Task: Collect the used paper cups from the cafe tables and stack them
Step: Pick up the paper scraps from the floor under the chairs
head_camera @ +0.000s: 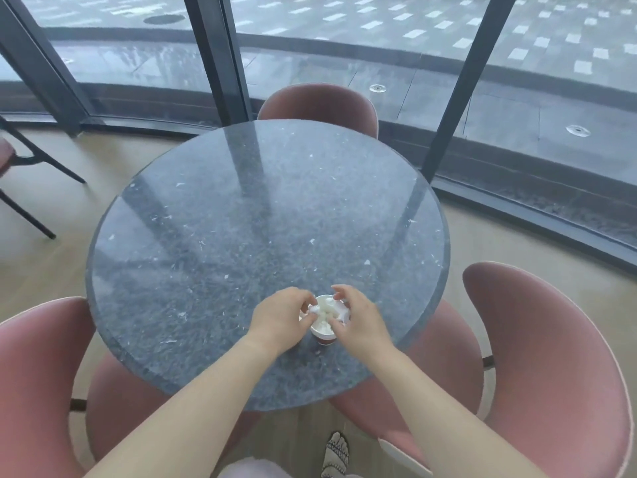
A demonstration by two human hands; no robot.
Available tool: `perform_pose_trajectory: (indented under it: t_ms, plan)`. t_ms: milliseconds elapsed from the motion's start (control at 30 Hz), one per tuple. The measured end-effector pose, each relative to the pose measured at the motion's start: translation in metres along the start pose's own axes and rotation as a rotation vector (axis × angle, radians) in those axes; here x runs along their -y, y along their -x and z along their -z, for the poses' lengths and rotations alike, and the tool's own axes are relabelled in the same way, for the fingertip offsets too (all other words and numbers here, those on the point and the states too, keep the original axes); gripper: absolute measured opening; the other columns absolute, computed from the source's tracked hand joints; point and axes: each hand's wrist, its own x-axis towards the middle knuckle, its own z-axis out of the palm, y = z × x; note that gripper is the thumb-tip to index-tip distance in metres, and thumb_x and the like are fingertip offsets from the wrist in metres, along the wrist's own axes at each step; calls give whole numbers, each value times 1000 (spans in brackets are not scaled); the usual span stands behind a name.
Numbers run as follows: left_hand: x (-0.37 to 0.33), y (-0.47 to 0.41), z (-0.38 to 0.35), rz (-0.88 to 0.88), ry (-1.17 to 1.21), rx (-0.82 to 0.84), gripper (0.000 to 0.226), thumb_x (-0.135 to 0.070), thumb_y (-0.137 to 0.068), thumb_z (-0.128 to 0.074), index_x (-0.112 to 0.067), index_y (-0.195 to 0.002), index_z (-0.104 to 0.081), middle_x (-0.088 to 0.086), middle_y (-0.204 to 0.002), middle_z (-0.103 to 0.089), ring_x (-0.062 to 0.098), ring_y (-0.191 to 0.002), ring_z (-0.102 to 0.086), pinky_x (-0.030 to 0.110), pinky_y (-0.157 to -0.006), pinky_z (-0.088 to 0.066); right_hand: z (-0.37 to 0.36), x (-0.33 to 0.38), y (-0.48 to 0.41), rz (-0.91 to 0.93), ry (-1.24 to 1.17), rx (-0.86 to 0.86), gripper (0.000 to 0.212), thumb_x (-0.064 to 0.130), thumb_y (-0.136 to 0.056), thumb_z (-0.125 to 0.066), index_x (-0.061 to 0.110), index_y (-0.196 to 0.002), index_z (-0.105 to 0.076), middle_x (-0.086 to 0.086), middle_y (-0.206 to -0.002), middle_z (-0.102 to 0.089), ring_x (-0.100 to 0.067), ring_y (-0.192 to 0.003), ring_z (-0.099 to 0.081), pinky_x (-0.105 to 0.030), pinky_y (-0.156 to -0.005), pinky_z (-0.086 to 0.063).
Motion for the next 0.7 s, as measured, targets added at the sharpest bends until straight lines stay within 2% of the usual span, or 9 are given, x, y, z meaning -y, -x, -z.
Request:
perform_pose_trajectory:
  t_ms: [133, 267, 367, 467, 600, 700]
  plan:
    - [-1, -12, -8, 6, 11, 37, 22, -38, -86, -59, -36, -107, -56, -16, -101, -60, 7, -90, -55, 24, -73, -44, 8, -10, -6, -6, -5, 33, 53, 15, -77, -64, 29, -125, -45, 13, -116, -53, 1, -103, -48, -14, -85, -36]
    - [-1, -17, -8, -5, 21, 78, 31, -36, -82, -64, -40, -110, -52, -19, -101, -58, 4, -89, -54, 28, -77, -48, 9, -11, -5, 18, -7, 79, 54, 17, -77, -65, 30, -125, -45, 13, -124, -51, -3, -111, -49, -22, -93, -42]
    - [4, -16, -5, -13, 23, 64, 27, -32, -82, -63, -40, -105, -54, -21, -96, -57, 0, -83, -50, 23, -71, -44, 7, -11, -5, 55, -5, 109, 53, 16, -76, -65, 31, -123, -46, 17, -121, -49, -1, -108, -49, -25, -92, -47]
    - [12, -11, -5, -9, 35, 56, 21, -30, -84, -60, -39, -103, -55, -22, -92, -54, 2, -86, -53, 22, -72, -43, 4, -10, -4, 88, -20, 82, 49, 17, -75, -66, 29, -118, -49, 20, -117, -48, 2, -108, -47, -25, -92, -47]
    - [17, -3, -6, 14, 37, 46, 23, -33, -86, -57, -42, -106, -54, -22, -99, -55, 0, -93, -53, 18, -71, -40, 2, -11, 2, 111, -8, 55, 38, 17, -76, -66, 27, -111, -54, 17, -112, -51, -1, -104, -50, -26, -89, -48]
    - [18, 2, -10, 7, 5, 50, 22, -34, -87, -55, -40, -108, -53, -20, -105, -56, 2, -99, -53, 22, -75, -44, 4, -14, 4, 129, 68, 93, 30, 15, -80, -64, 24, -108, -57, 13, -108, -54, -7, -101, -53, -21, -86, -45]
